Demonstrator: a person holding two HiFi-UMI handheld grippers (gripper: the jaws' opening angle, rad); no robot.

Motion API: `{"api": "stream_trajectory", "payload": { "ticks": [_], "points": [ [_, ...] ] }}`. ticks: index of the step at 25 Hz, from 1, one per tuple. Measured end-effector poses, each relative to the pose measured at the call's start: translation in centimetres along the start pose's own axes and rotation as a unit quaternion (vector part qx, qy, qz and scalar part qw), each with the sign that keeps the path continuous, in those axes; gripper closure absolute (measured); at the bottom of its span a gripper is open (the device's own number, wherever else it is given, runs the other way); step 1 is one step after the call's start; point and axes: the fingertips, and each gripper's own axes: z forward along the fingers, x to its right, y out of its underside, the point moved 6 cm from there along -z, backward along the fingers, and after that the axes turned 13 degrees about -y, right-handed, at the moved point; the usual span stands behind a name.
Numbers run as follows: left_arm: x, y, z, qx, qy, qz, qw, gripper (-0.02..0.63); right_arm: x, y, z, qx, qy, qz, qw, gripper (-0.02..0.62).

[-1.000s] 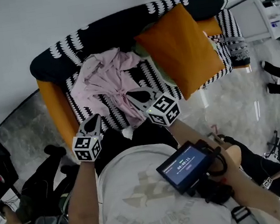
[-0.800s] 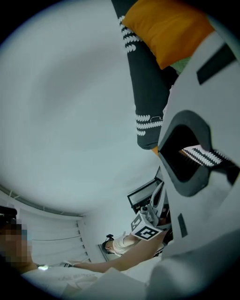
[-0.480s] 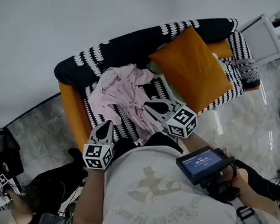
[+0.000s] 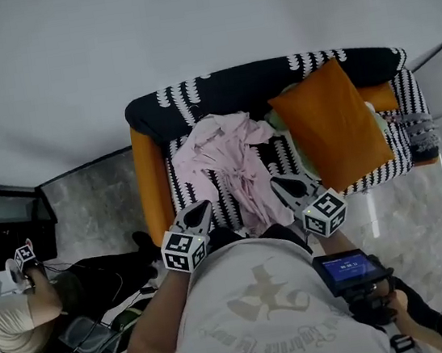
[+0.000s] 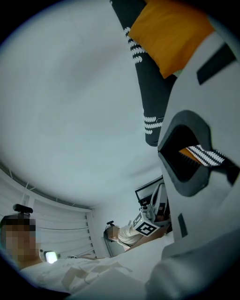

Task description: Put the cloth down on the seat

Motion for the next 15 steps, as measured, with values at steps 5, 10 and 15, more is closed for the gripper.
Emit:
{"api": "stream_trajectory", "payload": {
  "ticks": [5,10,15],
  "points": [
    [1.1,-0.8,-0.1,-0.002,0.004,0.007,1.0,0.594,-0.2,0.3,-1.1,0.001,0.004,0.01,1.0,0.58],
    [1.1,-1.9,-0.2,-0.012,0.0,0.001,0.9999,0.594,0.1,-0.7,-1.2,-0.006,0.003,0.02,1.0,0.58],
    [1.9,-0.7,-0.7,-0.017,-0.009,0.001,0.9998,0.594,-0.2,0.4,-1.8,-0.002,-0.003,0.024,1.0,0.58]
  ]
}}
